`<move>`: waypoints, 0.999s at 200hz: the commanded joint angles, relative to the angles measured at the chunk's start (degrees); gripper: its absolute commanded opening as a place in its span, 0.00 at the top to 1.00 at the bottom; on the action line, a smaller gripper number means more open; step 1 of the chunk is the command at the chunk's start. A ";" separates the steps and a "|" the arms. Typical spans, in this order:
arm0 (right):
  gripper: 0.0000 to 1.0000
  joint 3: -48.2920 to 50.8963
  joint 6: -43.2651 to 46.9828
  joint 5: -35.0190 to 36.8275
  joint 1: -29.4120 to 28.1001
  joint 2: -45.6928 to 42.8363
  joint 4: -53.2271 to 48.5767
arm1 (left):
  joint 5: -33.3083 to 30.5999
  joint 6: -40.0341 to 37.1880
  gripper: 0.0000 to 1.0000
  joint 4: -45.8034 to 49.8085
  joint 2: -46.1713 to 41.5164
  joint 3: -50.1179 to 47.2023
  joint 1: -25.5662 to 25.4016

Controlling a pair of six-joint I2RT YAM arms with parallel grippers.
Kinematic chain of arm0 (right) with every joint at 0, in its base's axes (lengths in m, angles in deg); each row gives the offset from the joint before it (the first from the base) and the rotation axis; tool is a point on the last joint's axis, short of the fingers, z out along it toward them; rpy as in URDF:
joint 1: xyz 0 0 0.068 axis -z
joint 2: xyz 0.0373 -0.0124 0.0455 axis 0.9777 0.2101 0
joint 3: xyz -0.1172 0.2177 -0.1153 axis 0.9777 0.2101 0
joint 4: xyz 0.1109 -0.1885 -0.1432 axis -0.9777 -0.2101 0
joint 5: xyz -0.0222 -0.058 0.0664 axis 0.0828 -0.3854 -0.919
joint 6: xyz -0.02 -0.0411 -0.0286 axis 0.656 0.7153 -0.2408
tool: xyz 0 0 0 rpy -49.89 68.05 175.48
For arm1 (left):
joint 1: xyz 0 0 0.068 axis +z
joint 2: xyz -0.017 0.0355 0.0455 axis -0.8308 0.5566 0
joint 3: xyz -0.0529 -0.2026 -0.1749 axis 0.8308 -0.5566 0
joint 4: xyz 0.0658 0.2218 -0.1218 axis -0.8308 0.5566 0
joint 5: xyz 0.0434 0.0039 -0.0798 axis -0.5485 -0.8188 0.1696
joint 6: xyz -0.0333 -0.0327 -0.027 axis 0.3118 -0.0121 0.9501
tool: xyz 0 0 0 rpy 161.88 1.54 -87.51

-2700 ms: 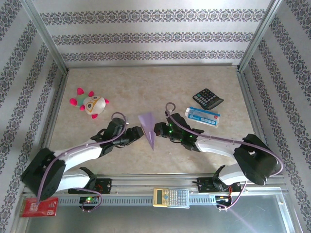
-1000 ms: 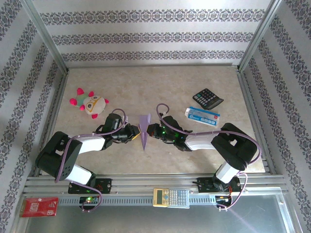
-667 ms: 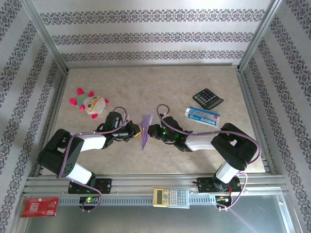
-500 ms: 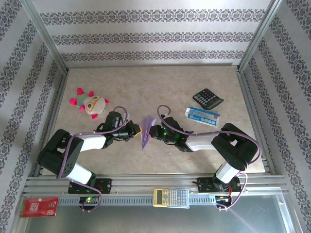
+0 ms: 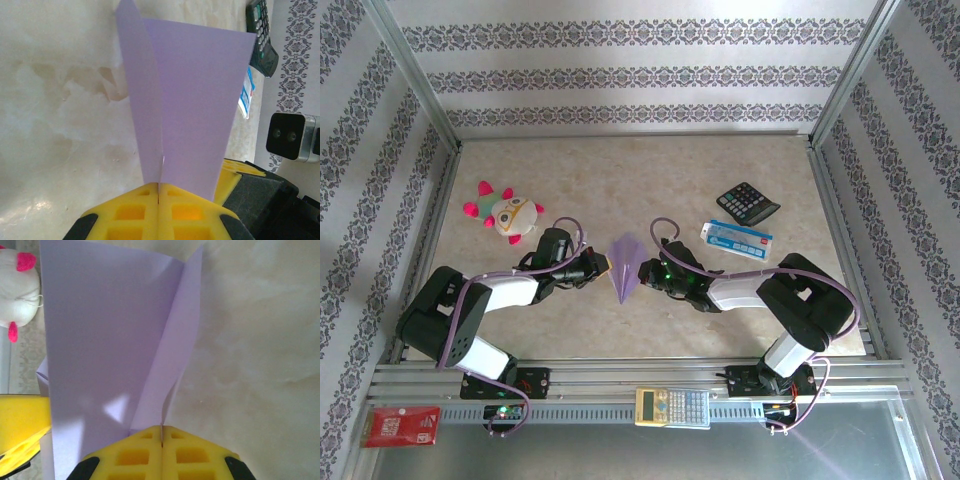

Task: Fold a paper plane with a square sheet of paper (pick it up from the middle)
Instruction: Move the paper plane to the center of the table.

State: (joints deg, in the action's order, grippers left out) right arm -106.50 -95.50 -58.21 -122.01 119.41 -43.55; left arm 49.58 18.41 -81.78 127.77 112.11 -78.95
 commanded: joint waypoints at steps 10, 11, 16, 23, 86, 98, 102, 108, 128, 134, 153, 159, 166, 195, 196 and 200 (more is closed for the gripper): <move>1.00 1.30 1.63 1.78 0.95 -1.58 -0.52 | -1.10 -2.14 0.98 -0.45 1.98 -0.04 0.26; 1.00 1.35 1.66 1.80 0.92 -1.63 -0.48 | -1.11 -2.10 0.98 -0.51 2.01 -0.08 0.22; 1.00 1.40 1.70 1.84 1.04 -1.56 -0.47 | -1.12 -2.14 0.98 -0.82 2.36 -0.19 0.24; 1.00 1.37 1.82 1.75 1.06 -1.47 -0.47 | -0.95 -1.99 0.97 -1.15 2.78 -0.14 0.21; 1.00 1.31 2.09 1.49 1.36 0.42 -0.26 | -0.10 -1.03 0.95 -4.81 6.77 -1.18 0.18; 0.99 1.31 2.00 1.26 1.41 0.91 0.16 | 0.51 -0.66 0.94 -5.62 7.53 -1.17 0.22; 0.98 1.31 1.96 1.21 1.41 1.05 0.27 | 0.71 -0.45 0.93 -5.87 7.78 -1.14 0.20; 0.97 1.38 1.96 1.17 1.36 1.13 0.28 | 0.95 -0.19 0.93 -6.34 8.05 -1.16 0.25; 0.95 1.75 1.86 1.30 1.37 0.97 0.46 | 1.31 0.39 0.90 -7.30 8.73 -1.19 0.23; 0.94 1.83 1.87 1.31 1.41 1.01 0.52 | 1.25 0.48 0.88 -7.50 8.86 -1.19 0.22; 0.90 1.93 2.00 1.06 1.51 0.89 0.48 | 1.59 0.75 0.82 -7.40 8.75 -1.12 0.26; 0.89 1.93 1.97 1.04 1.50 0.80 0.48 | 1.49 0.75 0.79 -7.18 8.37 -1.10 0.24; 0.87 1.88 2.11 1.04 1.44 0.71 0.51 | 1.28 0.55 0.76 -6.30 7.71 -1.19 0.35; 0.82 1.93 2.18 0.67 1.51 -0.09 0.45 | -1.92 -1.49 0.63 0.73 1.91 -2.15 0.34; 0.81 1.93 2.16 0.63 1.51 -0.09 0.49 | -2.22 -1.60 0.62 1.08 1.76 -2.24 0.35; 0.81 2.01 2.14 0.60 1.49 -0.15 0.50 | -3.10 -2.08 0.61 2.74 0.39 -2.31 0.35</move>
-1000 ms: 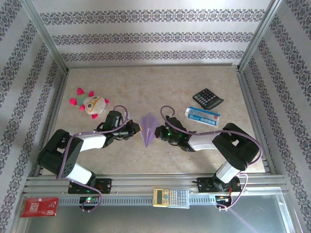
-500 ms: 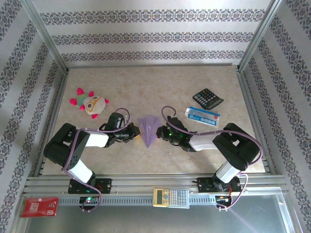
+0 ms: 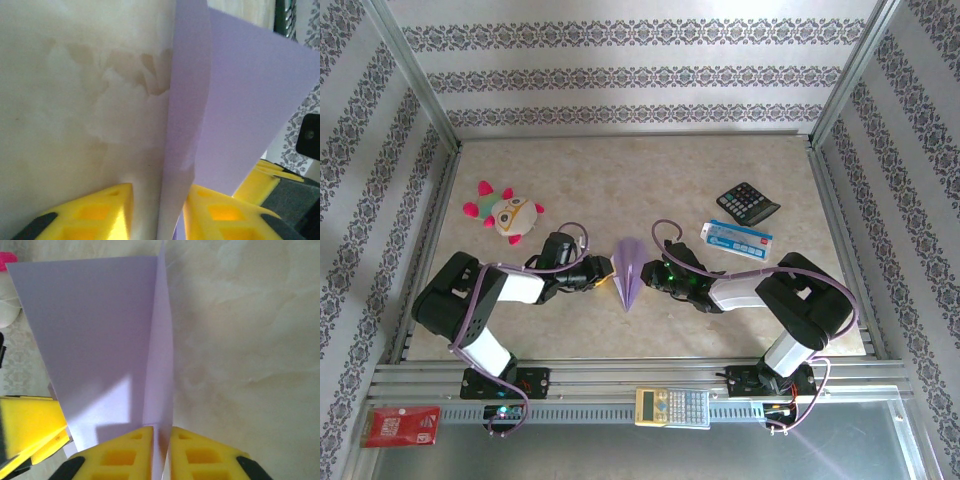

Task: Fold a paper plane with a square sheet of paper (pick it up from the middle)
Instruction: Move the paper plane to the center of the table.

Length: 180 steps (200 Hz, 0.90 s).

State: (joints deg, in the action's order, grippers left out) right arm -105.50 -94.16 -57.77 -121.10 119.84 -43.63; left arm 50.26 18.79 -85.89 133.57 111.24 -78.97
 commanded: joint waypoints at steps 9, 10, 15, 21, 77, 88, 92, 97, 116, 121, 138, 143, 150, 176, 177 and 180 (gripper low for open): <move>0.79 1.22 0.67 0.32 0.59 -0.69 0.64 | -6.07 -3.57 0.57 11.29 -8.51 -1.71 0.28; 0.79 1.25 0.65 0.28 0.59 -0.69 0.63 | -6.35 -3.70 0.57 11.85 -8.89 -1.76 0.28; 0.78 1.39 0.63 0.25 0.59 -0.78 0.75 | -7.96 -4.46 0.56 14.64 -10.91 -1.59 0.20; 0.78 1.51 0.67 0.27 0.63 -0.87 0.75 | -10.20 -5.42 0.54 19.18 -13.50 -1.24 -0.09; 0.75 2.06 0.38 -0.35 1.23 -0.59 2.29 | -26.04 -14.18 0.51 41.49 -19.55 13.97 -12.83; 0.74 2.37 0.42 -0.50 1.38 -1.07 2.36 | -26.40 -15.15 0.54 43.21 -15.61 17.80 -14.32; 0.74 2.46 0.38 -0.50 1.47 -1.28 2.33 | -26.76 -15.53 0.54 44.12 -14.04 19.11 -14.83; 0.73 2.69 0.36 -0.54 1.66 -1.67 2.42 | -27.25 -16.18 0.54 45.15 -12.02 20.91 -15.35; 0.73 3.95 0.32 -0.36 2.27 -3.42 2.39 | -28.67 -17.96 0.55 48.70 -4.68 26.89 -16.66; 0.73 4.34 0.28 -0.30 2.42 -3.87 2.30 | -28.82 -18.44 0.55 49.12 -3.10 28.10 -16.88; 0.72 5.74 0.33 -0.06 3.30 -5.86 2.31 | -31.22 -20.12 0.53 51.74 1.44 32.01 -17.47; 0.72 6.19 0.28 -0.10 3.57 -6.45 2.29 | -31.51 -20.51 0.53 52.33 2.62 33.03 -17.47; 0.72 6.79 0.20 0.05 4.04 -7.16 2.29 | -32.20 -20.91 0.52 52.99 3.96 34.19 -17.47; 0.72 8.55 0.55 -0.69 5.98 -9.24 2.29 | -32.42 -21.05 0.53 52.83 8.78 37.32 -17.73; 0.72 8.60 0.55 -0.75 6.10 -9.32 2.29 | -32.40 -21.01 0.53 52.88 9.02 37.45 -17.69; 0.72 8.77 0.54 -0.89 6.31 -9.50 2.29 | -32.26 -21.03 0.53 52.92 9.65 37.91 -17.73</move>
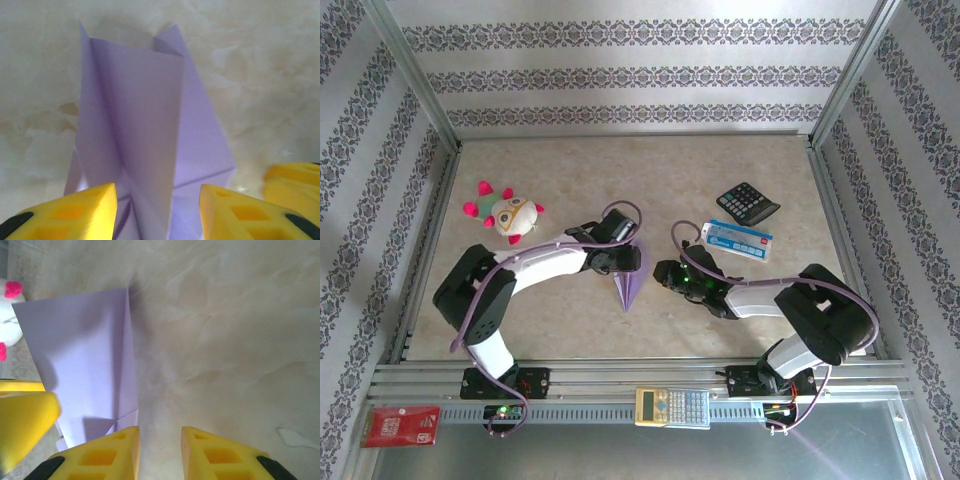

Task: Fold a paper plane with a square sheet of paper (pick it up from the middle)
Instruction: Move the paper plane to the center of the table.

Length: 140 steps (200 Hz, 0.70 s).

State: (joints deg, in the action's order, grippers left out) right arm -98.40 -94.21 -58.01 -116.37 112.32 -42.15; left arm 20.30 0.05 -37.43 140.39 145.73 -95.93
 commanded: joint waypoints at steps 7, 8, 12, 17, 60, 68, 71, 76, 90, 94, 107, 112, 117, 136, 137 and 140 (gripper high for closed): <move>0.72 1.94 0.67 -0.97 1.99 -2.18 0.76 | -2.05 -2.29 0.54 4.47 4.27 4.45 -0.92; 0.72 1.96 0.67 -0.99 2.05 -2.25 0.78 | -2.06 -2.27 0.54 4.47 4.46 4.60 -0.93; 0.72 2.07 0.78 -1.20 2.30 -2.43 0.84 | -2.05 -2.23 0.55 4.53 5.22 5.21 -1.03; 0.72 2.23 0.90 -1.37 2.61 -2.63 0.87 | -2.11 -2.13 0.55 4.75 6.35 5.86 -1.03; 0.72 3.51 1.29 -3.99 4.98 -3.23 1.88 | -5.55 -1.64 0.64 7.37 12.13 10.26 -1.03; 0.72 3.83 1.28 -4.48 5.52 -3.33 2.20 | -5.91 -1.67 0.65 7.42 12.62 10.59 -1.05; 0.72 3.98 1.28 -4.58 5.75 -3.43 2.21 | -6.00 -1.68 0.65 7.43 12.69 10.68 -1.04; 0.72 4.10 1.36 -4.92 6.04 -3.51 2.45 | -6.47 -1.77 0.65 7.37 12.83 10.79 -1.06; 0.72 4.10 1.53 -5.63 6.79 -3.78 2.61 | -7.27 -1.99 0.65 7.44 13.18 11.29 -0.97; 0.72 4.10 1.62 -5.78 6.98 -3.86 2.80 | -7.48 -2.08 0.65 7.53 13.27 11.47 -0.95; 0.72 5.89 1.72 -6.26 7.63 -4.06 2.95 | -7.74 -2.11 0.64 7.64 13.76 11.91 -0.56; 0.72 6.09 1.72 -6.48 7.81 -4.14 3.05 | -7.70 -2.12 0.64 7.63 14.05 12.13 -0.39; 0.72 6.12 1.77 -6.62 7.98 -4.16 3.13 | -7.77 -2.06 0.64 7.63 14.31 12.28 -0.26; 0.72 6.22 1.72 -7.09 8.42 -4.10 3.33 | -8.05 -1.91 0.58 7.38 15.16 13.03 0.36; 0.72 6.22 1.72 -7.09 8.42 -4.10 3.33 | -8.05 -1.95 0.57 7.37 15.22 13.07 0.37; 0.72 6.26 1.72 -7.18 8.51 -4.14 3.40 | -8.13 -1.96 0.56 7.30 15.39 13.16 0.46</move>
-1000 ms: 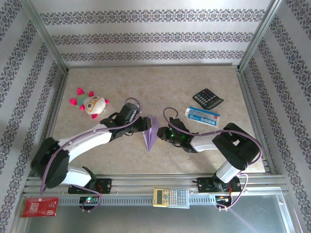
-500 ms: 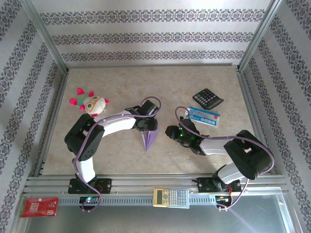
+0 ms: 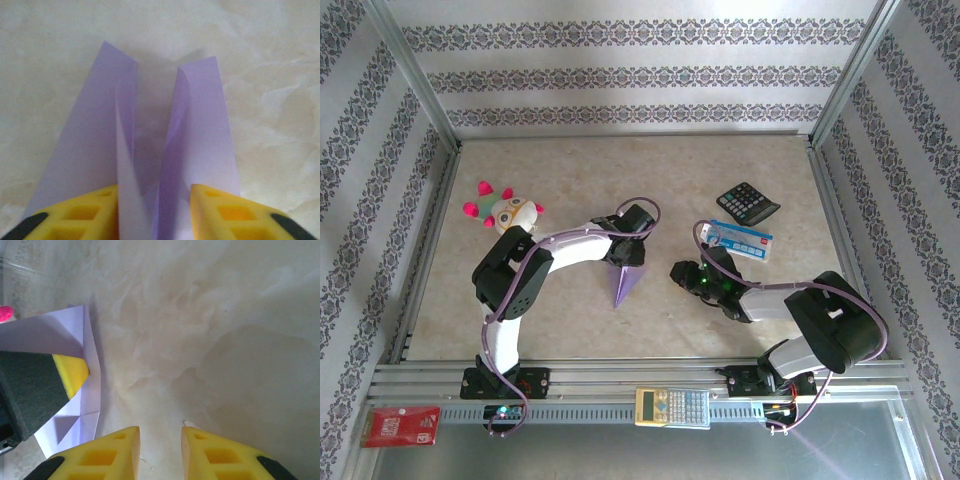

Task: Fold a paper plane with a square sheet of paper (pick it up from the middle)
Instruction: Move the paper plane to the center of the table.

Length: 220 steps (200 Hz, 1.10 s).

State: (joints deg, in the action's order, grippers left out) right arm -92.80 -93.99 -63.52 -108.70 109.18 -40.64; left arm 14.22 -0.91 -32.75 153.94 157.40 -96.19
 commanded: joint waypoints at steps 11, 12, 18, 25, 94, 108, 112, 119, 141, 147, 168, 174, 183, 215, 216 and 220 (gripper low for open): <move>0.72 0.62 1.51 -1.91 0.98 -0.99 1.87 | -2.28 -0.82 0.53 2.27 2.37 1.99 1.30; 0.72 0.62 1.46 -1.96 1.01 -1.05 1.86 | -2.26 -0.84 0.53 2.26 2.40 2.02 1.32; 0.72 0.54 1.46 -2.11 1.19 -1.02 1.82 | -1.87 -0.70 0.52 1.87 2.73 2.28 1.70; 0.72 0.57 1.42 -2.24 1.36 -1.17 1.77 | -1.73 -0.69 0.51 1.64 3.10 2.68 2.00; 0.72 0.09 1.33 -3.30 2.26 -2.17 0.53 | -3.26 0.43 0.42 -0.11 6.94 6.96 4.28; 0.72 -0.05 1.32 -3.49 2.35 -2.38 0.35 | -2.63 1.83 0.41 -0.53 7.34 7.93 4.46; 0.72 -0.04 1.39 -3.52 2.40 -2.41 0.27 | -2.32 2.18 0.41 -0.83 7.29 8.14 4.50; 0.72 -0.09 1.39 -3.66 2.44 -2.48 0.01 | -1.58 3.08 0.42 -1.44 7.02 8.39 4.50; 0.72 -0.09 1.39 -3.75 2.61 -3.13 -0.56 | -0.22 4.38 0.41 -2.77 5.50 8.80 4.46; 0.72 -0.02 1.34 -3.72 2.62 -3.35 -0.61 | -0.22 4.17 0.41 -2.55 5.08 8.93 4.50; 0.72 0.33 1.42 -3.51 2.62 -3.83 -0.90 | 0.06 3.00 0.41 -1.62 3.44 8.02 4.78; 0.72 0.46 1.37 -3.42 2.62 -3.92 -0.87 | 0.42 2.80 0.41 -1.69 2.96 7.29 5.05; 0.72 0.59 1.37 -3.40 2.62 -3.85 -0.79 | 1.16 2.58 0.41 -1.84 2.17 6.06 5.40; 0.72 0.29 1.01 -3.83 2.62 -2.17 -0.04 | 2.73 0.88 0.41 -2.57 -0.49 3.22 5.82; 0.72 0.28 1.00 -3.88 2.62 -2.08 -0.02 | 2.79 0.80 0.41 -2.62 -0.57 3.20 5.82; 0.72 0.14 0.98 -3.96 2.57 -1.81 0.00 | 3.07 0.57 0.41 -2.74 -0.81 3.08 5.82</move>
State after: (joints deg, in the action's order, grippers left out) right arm -92.71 -93.99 -66.80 -106.47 106.23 -41.14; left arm 15.44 1.37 -34.37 156.60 161.88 -91.10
